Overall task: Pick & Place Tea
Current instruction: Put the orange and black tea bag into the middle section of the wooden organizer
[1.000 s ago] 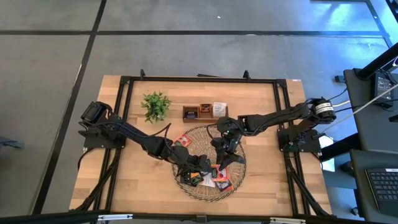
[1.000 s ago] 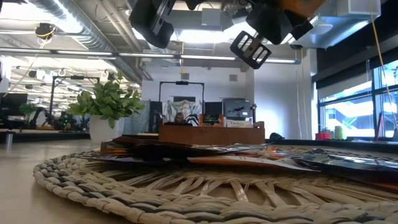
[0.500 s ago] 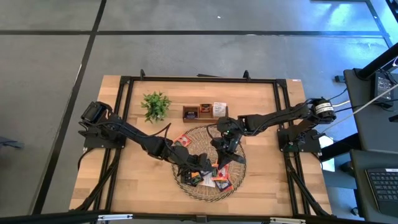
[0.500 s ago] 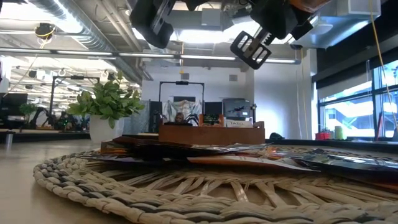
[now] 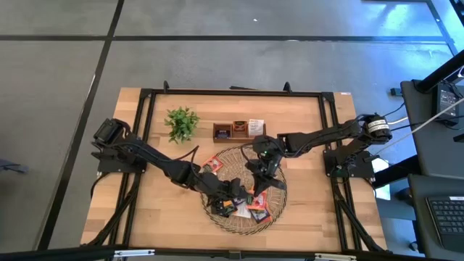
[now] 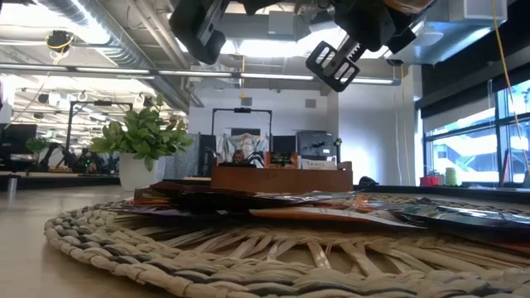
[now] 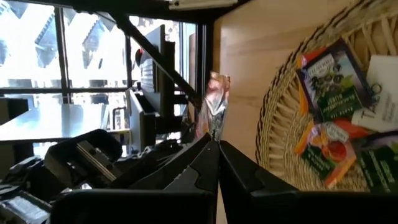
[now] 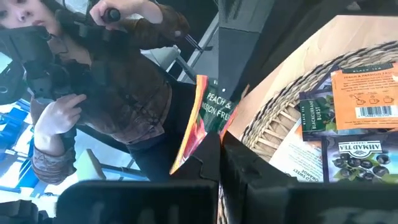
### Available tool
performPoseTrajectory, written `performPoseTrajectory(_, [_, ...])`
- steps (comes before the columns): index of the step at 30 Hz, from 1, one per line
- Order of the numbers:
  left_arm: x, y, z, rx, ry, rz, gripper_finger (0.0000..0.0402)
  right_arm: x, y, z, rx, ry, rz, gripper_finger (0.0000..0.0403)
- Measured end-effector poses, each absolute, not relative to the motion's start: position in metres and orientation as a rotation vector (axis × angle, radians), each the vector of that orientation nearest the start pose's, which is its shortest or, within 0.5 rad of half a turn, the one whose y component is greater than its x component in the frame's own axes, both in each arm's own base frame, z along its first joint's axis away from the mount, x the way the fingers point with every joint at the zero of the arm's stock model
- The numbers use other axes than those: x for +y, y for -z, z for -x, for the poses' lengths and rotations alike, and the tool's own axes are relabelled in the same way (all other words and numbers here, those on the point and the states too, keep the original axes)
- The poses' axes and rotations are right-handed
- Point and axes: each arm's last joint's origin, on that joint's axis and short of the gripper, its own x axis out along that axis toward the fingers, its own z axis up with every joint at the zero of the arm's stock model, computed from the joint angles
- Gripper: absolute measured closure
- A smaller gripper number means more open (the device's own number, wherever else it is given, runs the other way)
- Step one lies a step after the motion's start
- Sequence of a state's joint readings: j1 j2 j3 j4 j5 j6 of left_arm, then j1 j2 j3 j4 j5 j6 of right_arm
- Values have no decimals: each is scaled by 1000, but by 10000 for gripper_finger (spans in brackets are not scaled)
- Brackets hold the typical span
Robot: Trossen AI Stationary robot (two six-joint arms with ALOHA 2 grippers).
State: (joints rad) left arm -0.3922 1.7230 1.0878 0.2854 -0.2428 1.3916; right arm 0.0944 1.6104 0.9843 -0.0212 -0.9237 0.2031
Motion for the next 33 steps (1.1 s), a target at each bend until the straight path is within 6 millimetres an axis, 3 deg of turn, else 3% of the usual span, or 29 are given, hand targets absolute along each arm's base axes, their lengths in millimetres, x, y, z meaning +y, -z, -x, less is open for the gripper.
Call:
performPoseTrajectory(16, [-139,-261,-327,293,365,-1371,398,55,-217,-323,766,-943,-442,398])
performPoseTrajectory(22, [-129,-268,-332,327,183,-922,398,52,-216,-319,802,-897,-417,398])
performPoseTrajectory(27, [-115,-268,-330,419,-29,-637,398,43,-224,-298,906,-636,-252,398])
performPoseTrajectory(30, [-106,-264,-331,459,-45,-488,398,38,-237,-284,926,-472,-162,397])
performPoseTrajectory(33, [-93,-259,-333,513,-6,-360,398,36,-243,-262,875,-470,-135,397])
